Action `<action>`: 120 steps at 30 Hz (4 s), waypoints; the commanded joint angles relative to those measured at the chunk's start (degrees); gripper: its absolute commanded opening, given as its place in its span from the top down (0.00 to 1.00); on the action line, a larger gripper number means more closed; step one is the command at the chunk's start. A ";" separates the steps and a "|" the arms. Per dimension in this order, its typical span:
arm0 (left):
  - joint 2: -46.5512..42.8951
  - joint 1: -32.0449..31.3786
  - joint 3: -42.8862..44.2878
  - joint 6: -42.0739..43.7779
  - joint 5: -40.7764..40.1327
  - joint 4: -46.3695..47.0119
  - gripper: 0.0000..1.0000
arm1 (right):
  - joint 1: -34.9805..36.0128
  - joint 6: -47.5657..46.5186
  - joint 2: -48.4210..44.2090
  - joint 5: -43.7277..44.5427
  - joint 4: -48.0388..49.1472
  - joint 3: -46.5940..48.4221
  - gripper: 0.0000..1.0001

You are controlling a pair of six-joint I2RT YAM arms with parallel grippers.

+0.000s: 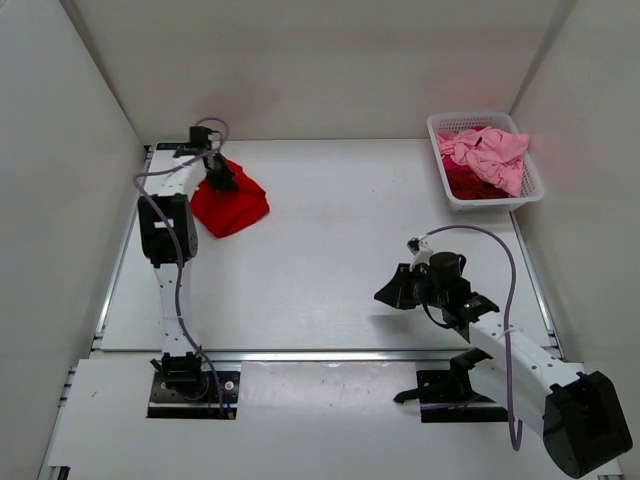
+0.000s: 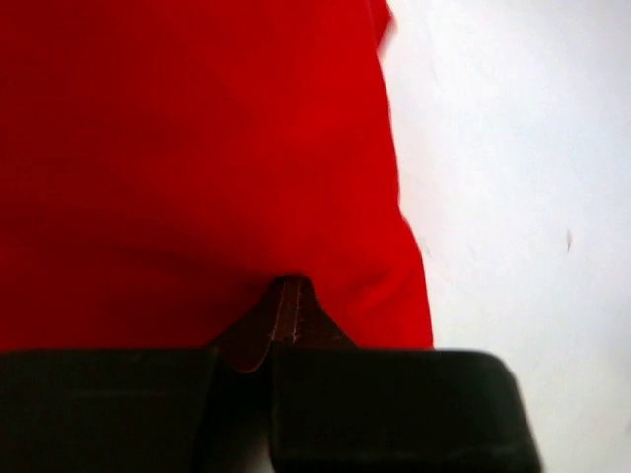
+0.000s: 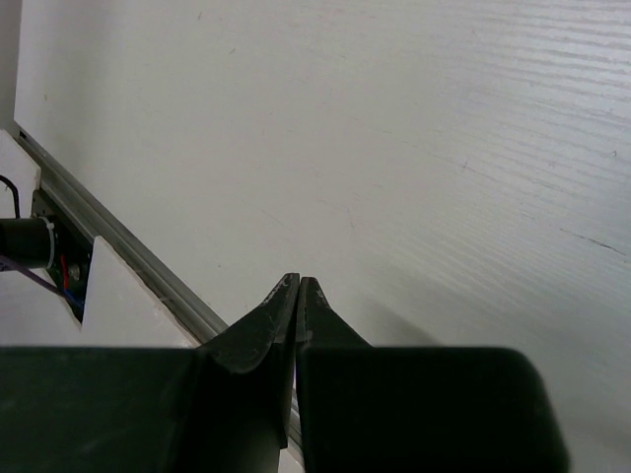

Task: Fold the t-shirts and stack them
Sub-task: Place the square-folded T-shirt at the corner of the board, then pick up the crumpled T-shirt from the bin.

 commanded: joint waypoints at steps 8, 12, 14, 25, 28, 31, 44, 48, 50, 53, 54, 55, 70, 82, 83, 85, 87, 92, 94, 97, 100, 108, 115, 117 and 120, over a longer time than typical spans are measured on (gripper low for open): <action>8.76 13.16 21.31 0.04 -0.91 -7.75 0.97 | -0.97 -0.90 2.23 -1.58 1.69 2.72 0.99; 9.39 11.93 23.43 -0.84 1.09 -8.81 1.00 | 0.61 -0.47 3.54 -0.53 1.42 3.69 1.00; 5.71 9.83 21.24 1.69 0.06 -8.29 1.00 | 0.70 -0.73 4.25 -0.70 1.69 3.78 1.00; -11.52 2.96 -3.51 3.38 -2.52 -0.38 1.00 | 2.91 0.59 1.71 -0.79 3.54 2.11 1.00; -15.21 3.93 -17.22 2.94 -0.39 6.80 1.00 | 2.55 0.41 -0.14 -0.97 3.18 1.76 1.00; -12.96 4.46 -17.98 2.41 1.18 6.14 1.00 | 1.94 0.06 -0.93 -0.79 1.07 1.85 1.00; -6.70 10.79 -12.53 -1.01 -2.40 3.41 1.00 | -0.79 -0.73 -0.15 -3.68 1.51 2.46 1.00; -5.47 11.40 -10.58 -5.04 1.00 4.27 1.00 | -0.44 -0.91 0.38 -3.16 1.51 2.64 1.00; -6.26 11.23 -12.78 -8.56 2.24 8.49 1.00 | -0.87 -0.99 0.12 -3.43 1.25 2.64 1.00; -5.65 11.14 -12.52 -12.79 1.46 10.18 1.00 | -0.79 -1.17 -0.49 -2.99 0.37 2.81 1.00; -5.47 10.53 -11.39 -13.67 0.24 9.74 1.00 | -0.96 -1.34 -0.50 -3.07 0.02 2.72 1.00; -5.82 10.87 -10.68 -14.72 -1.17 9.56 1.00 | -0.97 -1.35 -0.93 -2.64 -0.68 3.07 1.00; -15.66 12.72 -20.18 -20.71 -7.08 22.57 0.93 | 0.35 -1.52 -1.81 -2.82 -1.91 4.22 1.00; -19.07 10.71 -10.05 -9.83 -12.94 11.49 0.92 | -0.88 -2.92 -5.86 -1.06 -7.27 7.99 1.00; -20.40 10.35 -10.84 -8.68 -14.27 12.10 0.89 | -0.01 -3.02 -6.12 0.08 -7.71 8.43 1.00; -26.44 6.85 -15.31 -5.25 -14.72 13.76 0.83 | 1.84 -2.75 -7.08 2.54 -8.07 9.31 0.99; -31.98 3.86 -20.31 -3.58 -14.20 17.63 0.68 | 3.34 -2.58 -8.05 4.30 -8.94 9.75 0.96; -41.76 -6.24 -28.07 -0.14 -11.91 18.27 0.45 | 4.92 -3.01 -11.30 7.64 -11.31 10.37 0.92; -44.74 -9.49 -30.70 0.74 -10.94 17.48 0.35 | 5.19 -3.11 -11.92 9.66 -13.16 10.54 0.90; -47.91 -13.11 -32.81 0.92 -10.16 13.35 0.23 | 5.45 -5.03 -12.01 12.30 -15.18 10.63 0.84; -53.01 -15.75 -37.81 0.21 -8.92 13.17 0.01 | 4.92 -5.56 -11.83 15.63 -16.24 12.48 0.48; -63.82 -25.23 -42.25 -1.45 -13.11 5.81 0.01 | 5.80 -6.53 -2.19 22.59 -17.82 19.93 0.82; -91.09 -17.82 -72.88 -13.53 14.55 42.09 0.01 | 17.64 -12.46 6.10 32.04 -15.58 27.87 0.01; -98.24 -10.77 -86.44 -23.45 25.06 73.58 0.02 | 14.71 -13.75 5.22 23.61 -7.93 25.84 0.01; -100.92 -7.93 -84.90 -16.12 23.28 54.61 0.01 | 6.89 -10.49 6.96 16.19 -8.92 28.36 0.00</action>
